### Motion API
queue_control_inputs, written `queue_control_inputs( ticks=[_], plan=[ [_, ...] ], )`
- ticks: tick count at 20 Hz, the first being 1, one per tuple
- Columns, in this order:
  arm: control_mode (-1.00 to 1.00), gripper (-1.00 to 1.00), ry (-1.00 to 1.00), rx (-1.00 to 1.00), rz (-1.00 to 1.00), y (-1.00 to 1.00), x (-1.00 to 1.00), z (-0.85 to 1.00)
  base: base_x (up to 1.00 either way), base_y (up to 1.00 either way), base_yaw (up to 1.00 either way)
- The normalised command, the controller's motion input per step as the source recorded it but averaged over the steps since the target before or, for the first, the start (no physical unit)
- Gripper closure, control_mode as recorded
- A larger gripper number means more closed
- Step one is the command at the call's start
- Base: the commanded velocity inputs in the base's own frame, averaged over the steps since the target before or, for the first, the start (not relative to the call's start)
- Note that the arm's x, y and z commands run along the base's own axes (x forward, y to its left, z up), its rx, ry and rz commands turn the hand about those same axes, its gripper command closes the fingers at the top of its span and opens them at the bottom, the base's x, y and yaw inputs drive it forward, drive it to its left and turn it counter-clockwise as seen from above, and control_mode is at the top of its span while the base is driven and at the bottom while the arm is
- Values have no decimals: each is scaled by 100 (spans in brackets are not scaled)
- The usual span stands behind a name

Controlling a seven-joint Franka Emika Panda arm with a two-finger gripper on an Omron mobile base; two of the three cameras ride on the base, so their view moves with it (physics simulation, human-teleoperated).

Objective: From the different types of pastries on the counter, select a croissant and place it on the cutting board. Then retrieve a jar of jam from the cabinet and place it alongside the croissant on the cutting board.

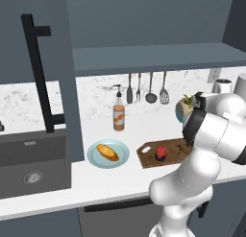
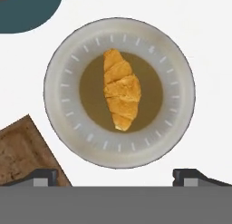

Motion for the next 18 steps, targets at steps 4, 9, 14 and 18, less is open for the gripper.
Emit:
queue_control_inputs(
  ticks=[4,9,14,18],
  plan=[
    [-100,-100,-11,0,-5,-43,-12,0,0,0,0],
    [-100,-100,-10,0,-7,-13,7,-10,0,0,0],
    [-100,-100,-7,0,-11,1,30,-13,0,0,0],
    [-100,-100,-2,0,-1,-14,27,-12,0,0,0]
  ],
)
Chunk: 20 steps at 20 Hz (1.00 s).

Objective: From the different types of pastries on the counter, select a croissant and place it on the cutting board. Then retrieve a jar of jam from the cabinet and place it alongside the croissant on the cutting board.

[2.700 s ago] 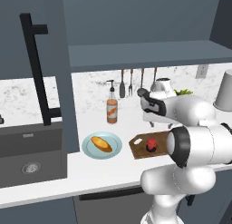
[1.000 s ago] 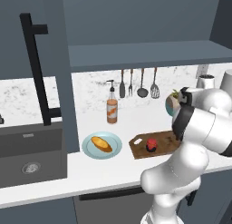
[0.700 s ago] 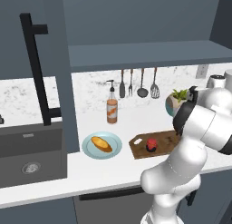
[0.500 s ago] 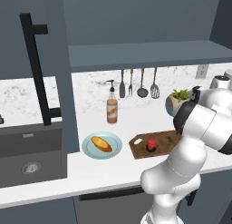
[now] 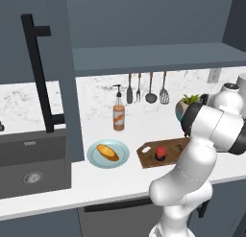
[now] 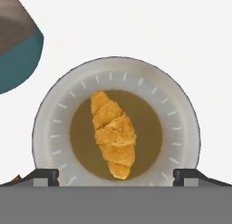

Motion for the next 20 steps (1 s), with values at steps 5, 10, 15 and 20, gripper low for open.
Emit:
queue_control_inputs(
  ticks=[5,10,15,20],
  plan=[
    [-100,-100,1,0,0,-36,0,-17,0,0,0],
    [-100,-100,0,0,0,-15,0,-21,0,0,0],
    [-100,-100,1,0,0,0,0,-22,0,0,0],
    [-100,-100,3,0,1,2,1,-5,0,0,0]
  ],
)
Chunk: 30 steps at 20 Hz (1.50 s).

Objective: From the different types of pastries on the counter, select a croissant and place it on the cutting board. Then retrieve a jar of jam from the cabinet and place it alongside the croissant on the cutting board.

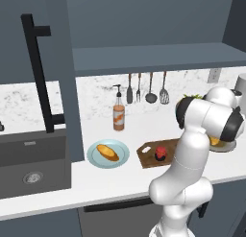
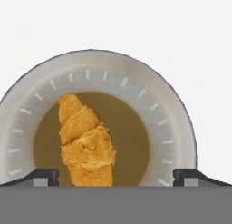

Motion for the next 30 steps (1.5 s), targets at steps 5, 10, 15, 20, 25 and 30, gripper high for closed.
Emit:
queue_control_inputs(
  ticks=[5,10,15,20,25,30],
  plan=[
    [-100,-100,5,0,2,4,8,0,0,0,0],
    [-100,-100,7,0,2,17,1,0,0,0,0],
    [-100,-100,3,0,2,10,0,0,0,0,0],
    [-100,-100,0,0,3,1,0,-22,0,0,0],
    [-100,-100,0,0,3,1,2,-41,0,0,0],
    [-100,-100,0,0,6,0,9,-28,0,0,0]
  ],
)
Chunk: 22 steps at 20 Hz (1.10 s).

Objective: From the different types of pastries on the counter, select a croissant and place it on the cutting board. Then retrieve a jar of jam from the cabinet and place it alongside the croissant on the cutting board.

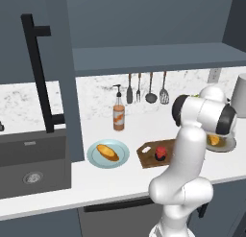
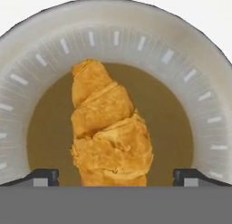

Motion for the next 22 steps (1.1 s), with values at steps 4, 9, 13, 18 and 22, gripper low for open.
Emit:
queue_control_inputs(
  ticks=[4,9,13,18,22],
  plan=[
    [-100,-100,-3,0,9,0,27,-26,0,0,0],
    [-100,100,0,0,7,0,24,-26,0,0,0],
    [-100,100,9,1,1,-4,8,-1,0,0,0],
    [-100,100,10,0,0,0,1,25,0,0,0],
    [-100,100,6,0,0,0,0,40,0,0,0]
  ],
)
